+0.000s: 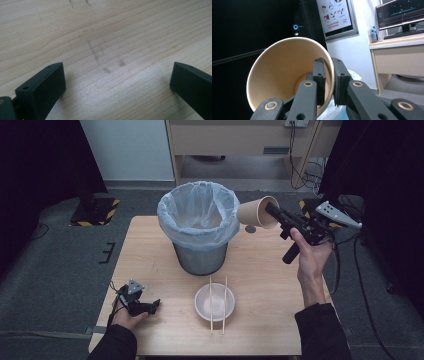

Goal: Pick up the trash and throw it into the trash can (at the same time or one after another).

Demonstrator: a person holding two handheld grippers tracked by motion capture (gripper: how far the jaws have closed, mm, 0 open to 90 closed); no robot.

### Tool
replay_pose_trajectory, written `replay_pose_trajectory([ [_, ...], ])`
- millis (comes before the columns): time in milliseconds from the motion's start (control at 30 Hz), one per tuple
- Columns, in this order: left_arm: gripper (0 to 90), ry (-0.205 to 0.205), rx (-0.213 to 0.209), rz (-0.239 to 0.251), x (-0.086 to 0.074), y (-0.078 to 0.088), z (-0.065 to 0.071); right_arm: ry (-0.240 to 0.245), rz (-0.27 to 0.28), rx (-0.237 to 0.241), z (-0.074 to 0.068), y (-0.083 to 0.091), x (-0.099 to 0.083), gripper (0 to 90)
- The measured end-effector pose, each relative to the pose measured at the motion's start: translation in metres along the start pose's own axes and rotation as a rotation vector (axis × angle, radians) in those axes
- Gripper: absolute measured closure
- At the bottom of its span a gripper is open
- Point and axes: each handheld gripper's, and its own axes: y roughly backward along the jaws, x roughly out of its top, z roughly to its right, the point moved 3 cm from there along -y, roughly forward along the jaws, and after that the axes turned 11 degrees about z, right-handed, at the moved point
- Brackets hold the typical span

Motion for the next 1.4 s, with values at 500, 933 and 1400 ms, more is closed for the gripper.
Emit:
replay_pose_trajectory([
  [500, 0.0, -0.001, 0.0, 0.0, 0.0, 0.0, 0.0, 0.011, -0.024, 0.023, -0.012, -0.053, -0.004, 83.0],
  [933, 0.0, 0.002, 0.0, 0.002, 0.0, 0.0, 0.0, 0.009, -0.035, -0.005, -0.006, -0.092, -0.017, 82.9],
  [1400, 0.0, 0.001, -0.001, 0.0, 0.0, 0.0, 0.0, 0.017, -0.115, -0.03, -0.004, -0.127, -0.054, 82.6],
])
